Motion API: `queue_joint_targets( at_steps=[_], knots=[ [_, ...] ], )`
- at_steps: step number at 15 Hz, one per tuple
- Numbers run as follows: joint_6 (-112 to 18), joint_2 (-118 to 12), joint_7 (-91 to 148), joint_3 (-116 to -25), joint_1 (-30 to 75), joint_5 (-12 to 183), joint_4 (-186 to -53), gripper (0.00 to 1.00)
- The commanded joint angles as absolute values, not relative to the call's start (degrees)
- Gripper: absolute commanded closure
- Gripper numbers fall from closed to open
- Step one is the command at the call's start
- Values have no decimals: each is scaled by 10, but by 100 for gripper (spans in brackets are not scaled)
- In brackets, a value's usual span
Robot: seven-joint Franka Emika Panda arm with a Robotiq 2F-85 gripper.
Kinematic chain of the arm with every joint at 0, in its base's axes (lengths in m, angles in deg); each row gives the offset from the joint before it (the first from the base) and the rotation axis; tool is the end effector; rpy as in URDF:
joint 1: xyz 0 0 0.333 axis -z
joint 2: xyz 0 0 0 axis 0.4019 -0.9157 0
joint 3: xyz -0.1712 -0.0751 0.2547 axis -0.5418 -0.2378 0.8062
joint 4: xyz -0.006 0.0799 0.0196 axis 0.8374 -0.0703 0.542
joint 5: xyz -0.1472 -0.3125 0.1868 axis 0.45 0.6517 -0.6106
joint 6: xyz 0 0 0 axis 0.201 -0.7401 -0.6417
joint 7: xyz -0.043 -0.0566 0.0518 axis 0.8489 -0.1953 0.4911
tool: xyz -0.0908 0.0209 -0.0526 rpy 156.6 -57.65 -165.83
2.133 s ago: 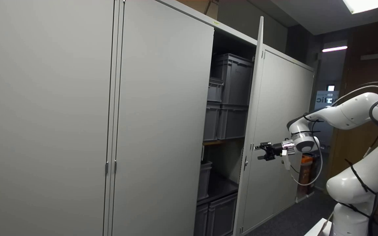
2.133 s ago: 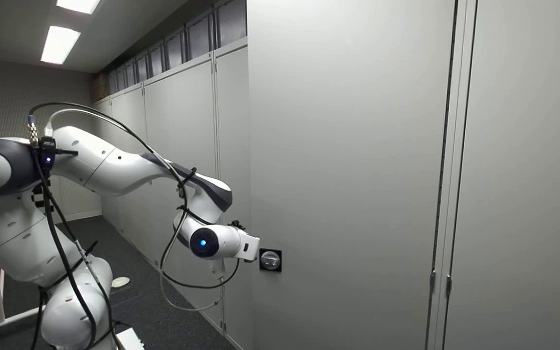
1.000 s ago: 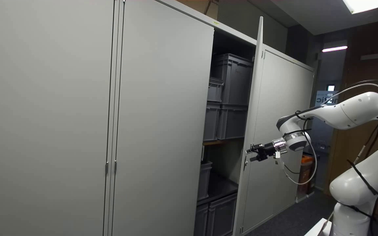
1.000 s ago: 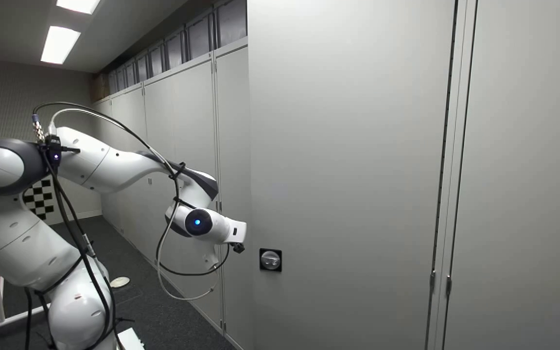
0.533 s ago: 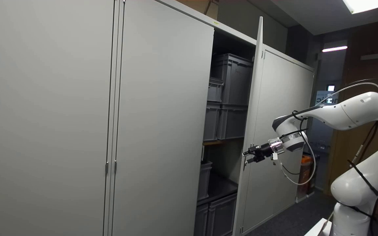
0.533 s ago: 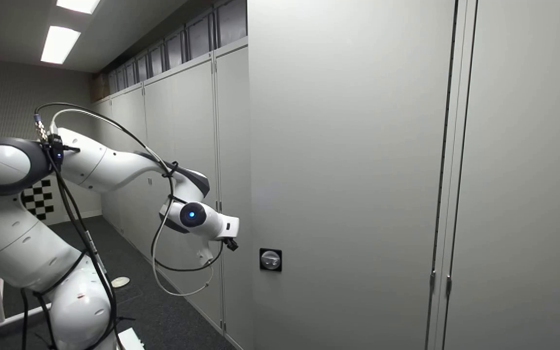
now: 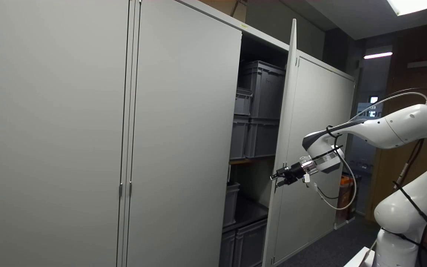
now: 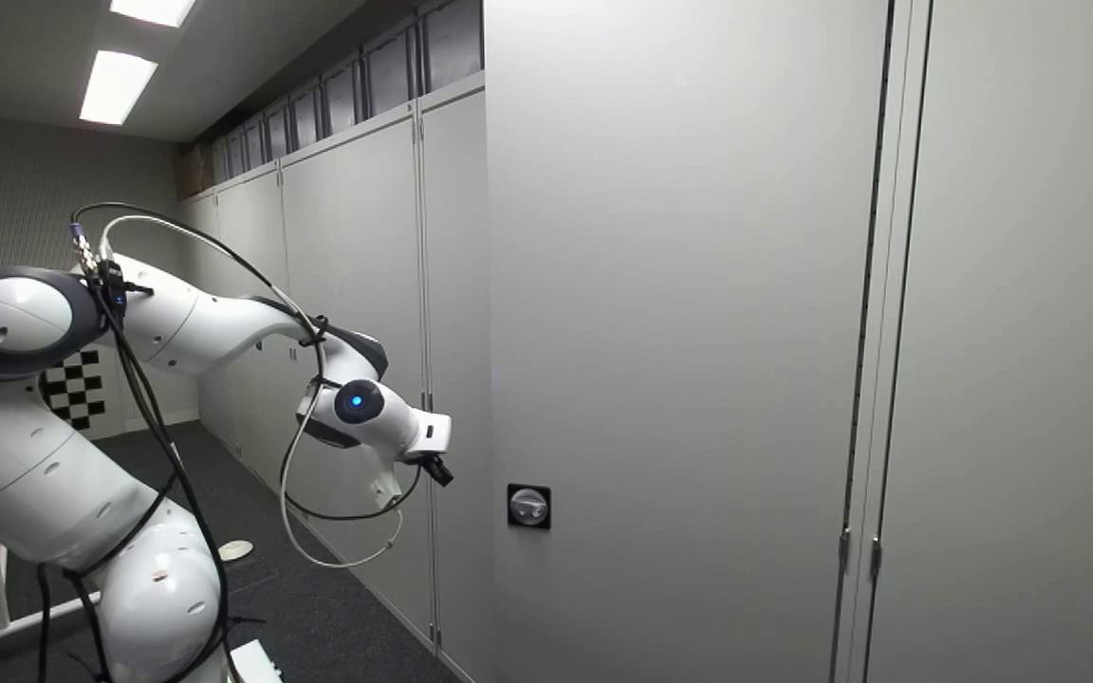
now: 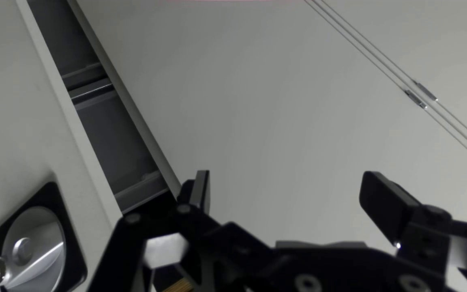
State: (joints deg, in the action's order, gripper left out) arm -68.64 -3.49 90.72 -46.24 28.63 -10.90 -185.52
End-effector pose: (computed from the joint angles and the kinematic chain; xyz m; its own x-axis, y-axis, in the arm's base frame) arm 0.3638 0.0537 0.4016 0.7432 -0.2890 0.6035 0.0971 -0.8458 -0.5246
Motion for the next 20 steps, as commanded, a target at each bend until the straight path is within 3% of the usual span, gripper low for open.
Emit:
queue_joint_targets(
  at_steps=[1,11,12,20],
  knots=[
    [-727,-33,834,-427,285,-62,-1839,0],
    [-744,-65,585,-322,365,191,-1782,0],
    [-773,-85,532,-370,313,267,-1782,0],
    [-763,-125,215,-415,300,648,-1737,0]
  ],
)
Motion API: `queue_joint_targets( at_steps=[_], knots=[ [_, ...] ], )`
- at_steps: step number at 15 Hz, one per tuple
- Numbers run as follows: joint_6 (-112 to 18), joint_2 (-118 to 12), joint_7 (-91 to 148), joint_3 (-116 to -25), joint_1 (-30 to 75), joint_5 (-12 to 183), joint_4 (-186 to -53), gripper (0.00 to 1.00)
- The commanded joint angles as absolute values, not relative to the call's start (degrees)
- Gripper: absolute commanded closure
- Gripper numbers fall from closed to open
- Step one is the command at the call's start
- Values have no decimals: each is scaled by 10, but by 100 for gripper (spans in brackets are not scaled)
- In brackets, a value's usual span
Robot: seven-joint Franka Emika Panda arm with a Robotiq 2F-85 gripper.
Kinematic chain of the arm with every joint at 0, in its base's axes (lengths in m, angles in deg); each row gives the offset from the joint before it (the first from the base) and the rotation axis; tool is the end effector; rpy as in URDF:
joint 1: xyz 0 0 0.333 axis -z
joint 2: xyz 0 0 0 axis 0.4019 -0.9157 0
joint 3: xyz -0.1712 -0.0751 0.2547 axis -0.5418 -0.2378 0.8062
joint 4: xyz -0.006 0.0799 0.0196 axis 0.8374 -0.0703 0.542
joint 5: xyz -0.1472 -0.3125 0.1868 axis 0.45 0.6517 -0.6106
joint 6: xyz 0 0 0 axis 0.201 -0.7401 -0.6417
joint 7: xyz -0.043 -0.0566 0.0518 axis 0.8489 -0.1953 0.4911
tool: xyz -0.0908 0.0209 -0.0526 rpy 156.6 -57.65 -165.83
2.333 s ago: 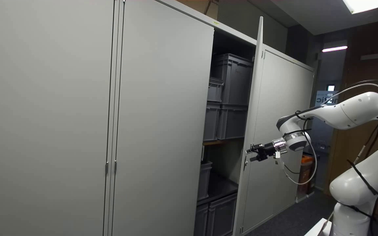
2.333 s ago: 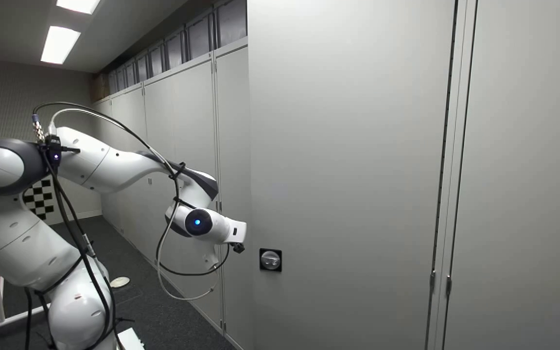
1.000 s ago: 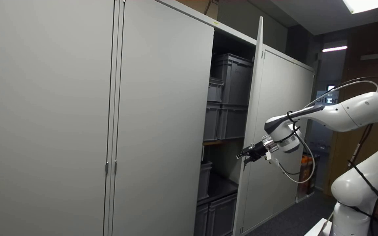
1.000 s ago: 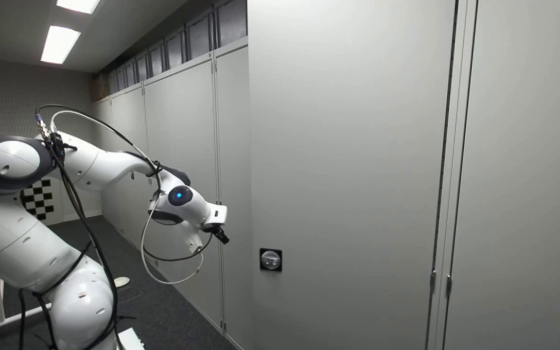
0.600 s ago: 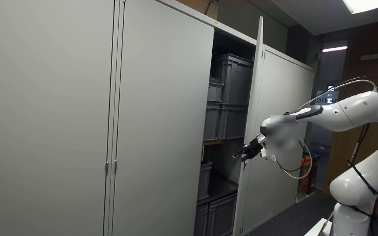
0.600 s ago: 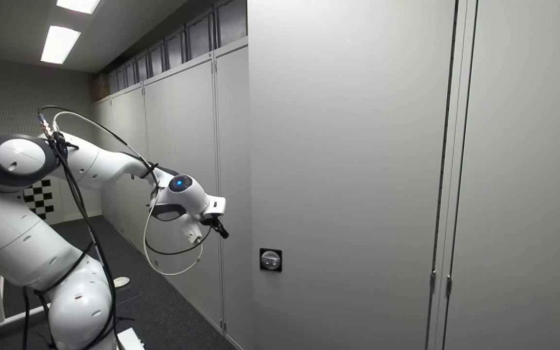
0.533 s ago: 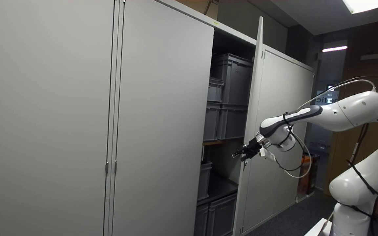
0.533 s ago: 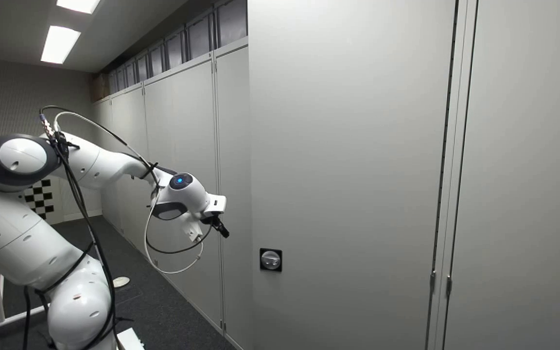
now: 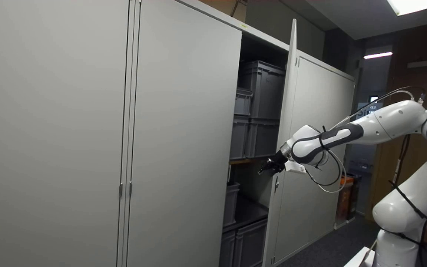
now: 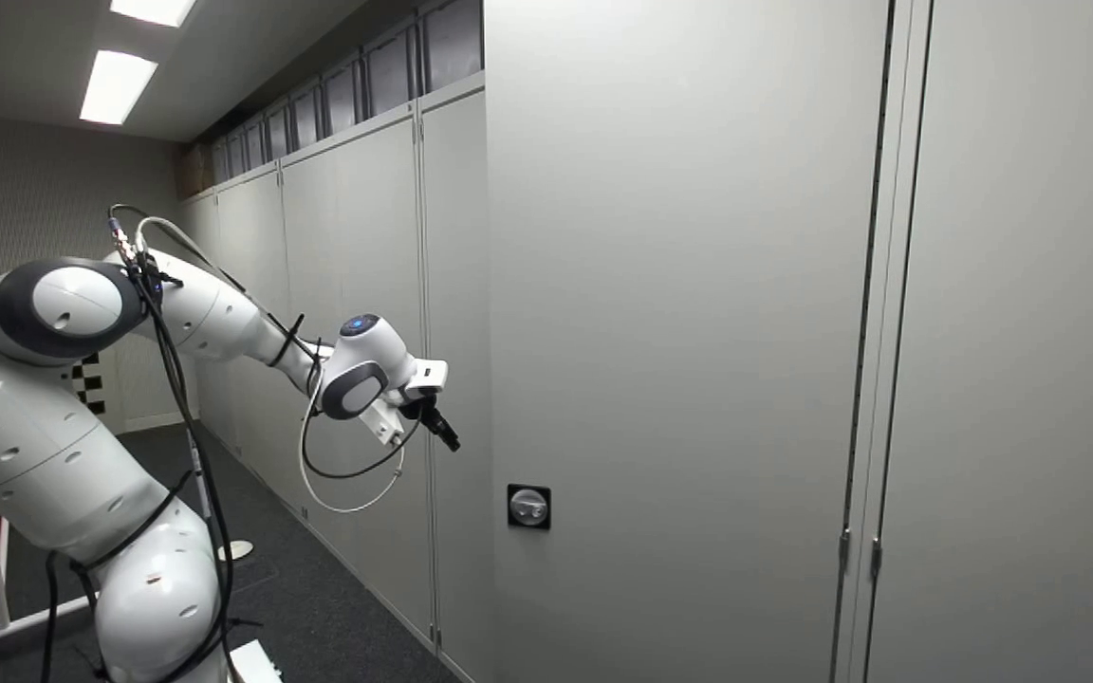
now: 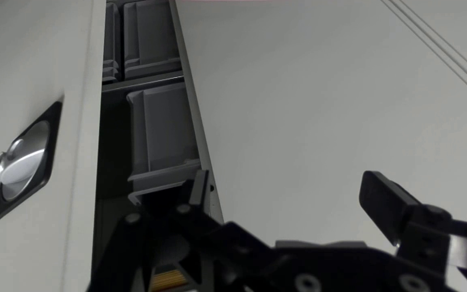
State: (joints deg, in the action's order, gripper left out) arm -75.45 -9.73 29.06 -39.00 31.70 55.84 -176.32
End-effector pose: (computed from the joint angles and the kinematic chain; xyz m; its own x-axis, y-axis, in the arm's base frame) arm 0.4196 0.1311 0.4661 0.7933 -0.1614 0.5870 -0.0345 -0.9746 -0.2212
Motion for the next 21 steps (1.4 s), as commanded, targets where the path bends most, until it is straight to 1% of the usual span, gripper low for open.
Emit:
queue_joint_targets(
  at_steps=[1,6,15,21],
  knots=[
    [-759,-128,186,-415,299,678,-1732,0],
    [-743,-153,92,-412,299,774,-1703,0],
    [-666,-194,-10,-412,292,837,-1630,0],
    [-656,-228,-96,-408,292,906,-1587,0]
  ],
)
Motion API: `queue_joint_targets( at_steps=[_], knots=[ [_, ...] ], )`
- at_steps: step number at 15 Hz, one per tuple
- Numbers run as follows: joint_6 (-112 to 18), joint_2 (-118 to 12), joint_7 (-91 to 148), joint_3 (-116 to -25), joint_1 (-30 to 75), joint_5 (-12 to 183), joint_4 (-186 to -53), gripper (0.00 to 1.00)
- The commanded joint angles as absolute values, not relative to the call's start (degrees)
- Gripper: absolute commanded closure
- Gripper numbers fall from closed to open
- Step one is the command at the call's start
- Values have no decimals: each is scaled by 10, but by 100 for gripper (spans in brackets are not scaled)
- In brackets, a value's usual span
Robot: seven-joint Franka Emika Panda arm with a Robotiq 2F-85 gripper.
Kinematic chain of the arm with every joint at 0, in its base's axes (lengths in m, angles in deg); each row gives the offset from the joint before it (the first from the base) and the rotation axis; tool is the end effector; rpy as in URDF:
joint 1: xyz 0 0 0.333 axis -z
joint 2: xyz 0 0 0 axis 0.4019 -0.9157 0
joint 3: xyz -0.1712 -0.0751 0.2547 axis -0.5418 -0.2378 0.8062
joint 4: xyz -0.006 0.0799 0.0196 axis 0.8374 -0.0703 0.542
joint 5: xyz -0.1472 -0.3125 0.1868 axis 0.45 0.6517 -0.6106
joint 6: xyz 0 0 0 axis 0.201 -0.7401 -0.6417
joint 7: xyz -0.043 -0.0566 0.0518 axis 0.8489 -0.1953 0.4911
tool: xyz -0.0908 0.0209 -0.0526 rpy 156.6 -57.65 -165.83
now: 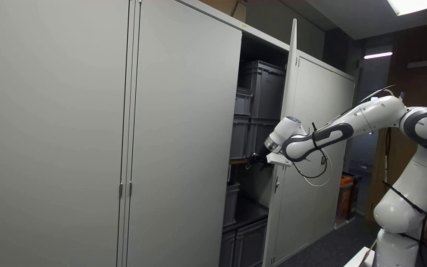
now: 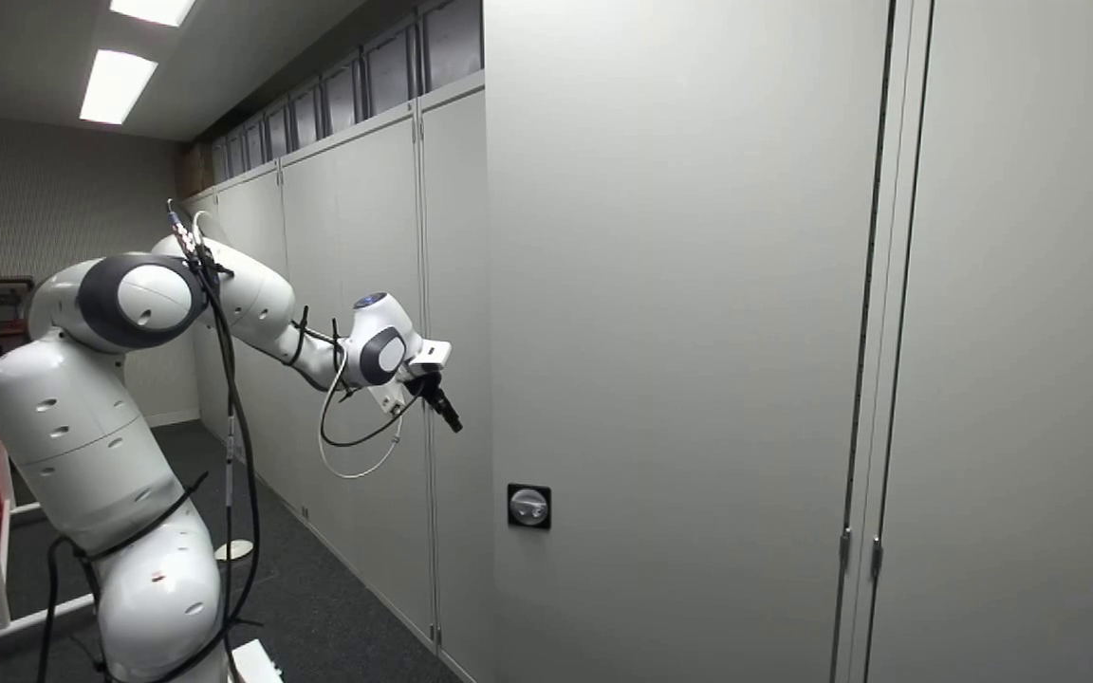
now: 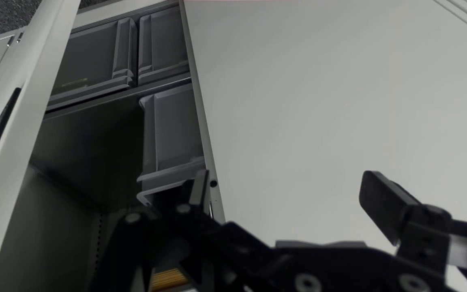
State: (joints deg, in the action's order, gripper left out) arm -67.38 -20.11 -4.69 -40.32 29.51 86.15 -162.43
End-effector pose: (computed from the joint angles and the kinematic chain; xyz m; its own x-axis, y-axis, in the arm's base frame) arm 0.4691 0.1877 0.4925 0.8027 -0.2586 0.5374 -0.1768 -0.9638 -0.1997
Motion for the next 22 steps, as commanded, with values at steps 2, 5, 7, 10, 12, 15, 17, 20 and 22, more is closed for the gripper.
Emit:
queue_joint_targets(
  at_steps=[2,5,7,10,12,15,17,20,22],
  knots=[
    [-664,-237,-131,-379,321,931,-1576,0],
    [-669,-253,-192,-361,335,978,-1561,0],
    [-668,-262,-237,-348,344,1010,-1551,0],
    [-667,-272,-303,-331,356,1058,-1535,0],
    [-669,-279,-351,-321,365,1093,-1525,0],
    [-667,-291,-428,-310,377,1154,-1509,0],
    [-664,-300,-479,-304,382,1198,-1498,0],
    [-663,-311,-565,-294,389,1275,-1485,0],
    [-658,-320,-622,-292,388,1326,-1477,0]
  ],
)
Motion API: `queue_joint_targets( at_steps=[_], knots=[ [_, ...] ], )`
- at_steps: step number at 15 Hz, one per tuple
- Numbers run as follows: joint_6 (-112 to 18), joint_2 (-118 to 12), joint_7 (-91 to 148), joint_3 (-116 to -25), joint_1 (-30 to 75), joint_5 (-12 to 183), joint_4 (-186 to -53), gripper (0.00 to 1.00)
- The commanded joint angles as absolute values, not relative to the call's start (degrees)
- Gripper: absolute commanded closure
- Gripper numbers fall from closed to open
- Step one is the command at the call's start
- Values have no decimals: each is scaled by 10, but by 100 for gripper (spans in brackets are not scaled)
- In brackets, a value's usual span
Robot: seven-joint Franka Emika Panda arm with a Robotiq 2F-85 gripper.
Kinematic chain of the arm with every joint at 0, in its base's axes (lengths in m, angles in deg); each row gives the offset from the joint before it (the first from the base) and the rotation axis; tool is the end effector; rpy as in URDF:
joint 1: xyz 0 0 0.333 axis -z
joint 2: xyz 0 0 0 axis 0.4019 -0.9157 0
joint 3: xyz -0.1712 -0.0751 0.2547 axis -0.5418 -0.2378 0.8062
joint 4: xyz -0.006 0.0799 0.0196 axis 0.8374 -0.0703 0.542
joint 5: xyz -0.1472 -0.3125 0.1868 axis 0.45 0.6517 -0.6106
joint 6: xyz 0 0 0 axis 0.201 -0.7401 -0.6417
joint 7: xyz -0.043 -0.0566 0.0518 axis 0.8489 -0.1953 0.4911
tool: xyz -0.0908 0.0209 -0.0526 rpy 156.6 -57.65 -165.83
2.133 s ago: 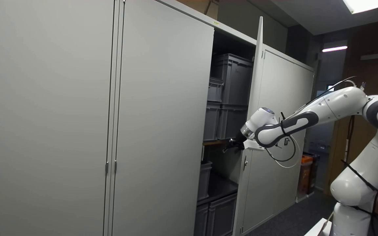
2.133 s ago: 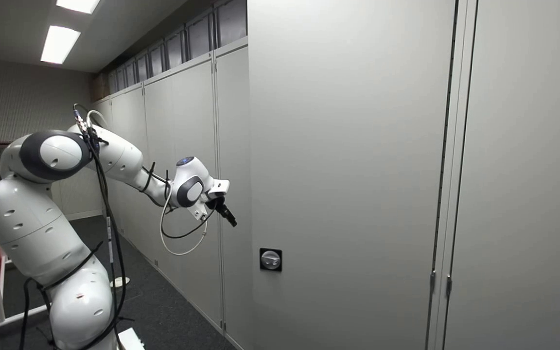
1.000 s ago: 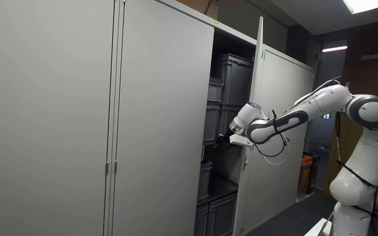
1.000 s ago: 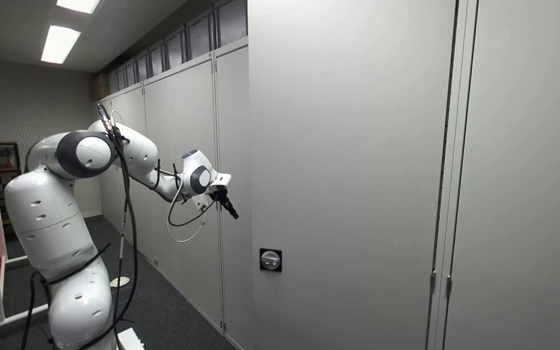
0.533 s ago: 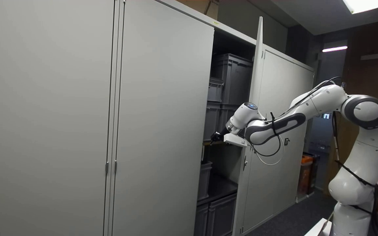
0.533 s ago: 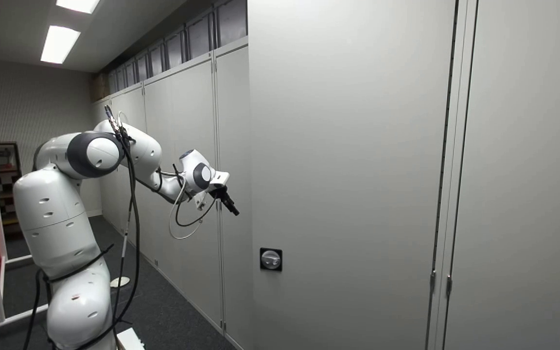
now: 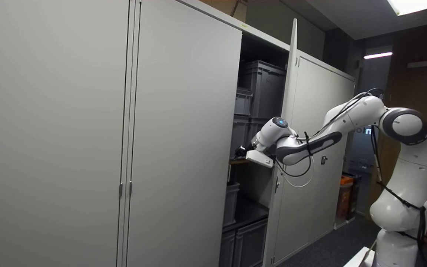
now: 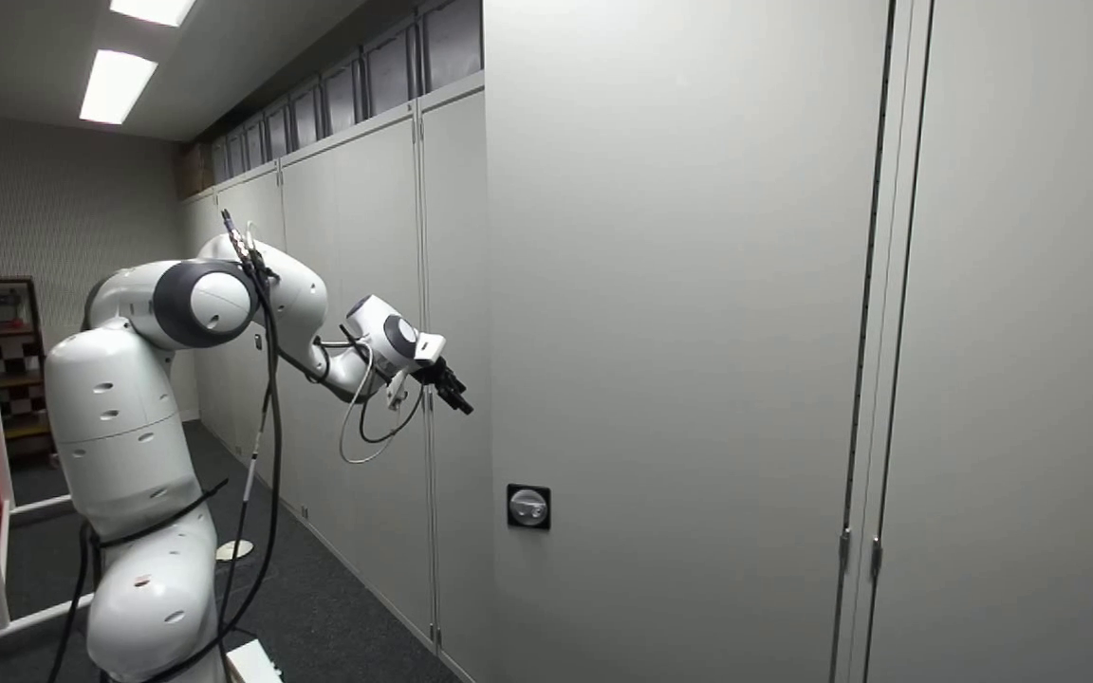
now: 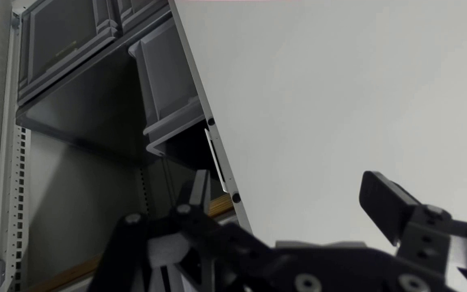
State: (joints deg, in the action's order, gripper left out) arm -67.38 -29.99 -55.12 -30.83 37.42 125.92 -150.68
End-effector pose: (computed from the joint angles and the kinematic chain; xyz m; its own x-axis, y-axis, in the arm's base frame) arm 0.5083 0.2384 0.4997 0.5691 -0.4961 0.6557 -0.3882 -0.8651 -0.3176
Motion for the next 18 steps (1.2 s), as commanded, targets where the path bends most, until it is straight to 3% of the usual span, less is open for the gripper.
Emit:
queue_joint_targets(
  at_steps=[1,15,16,18],
  knots=[
    [-655,-326,-646,-292,385,1349,-1472,0],
    [-557,-398,-861,-290,359,1567,-1414,0],
    [-549,-399,-866,-373,274,1572,-1410,0],
    [-533,-407,-877,-410,234,1584,-1403,0]
  ],
)
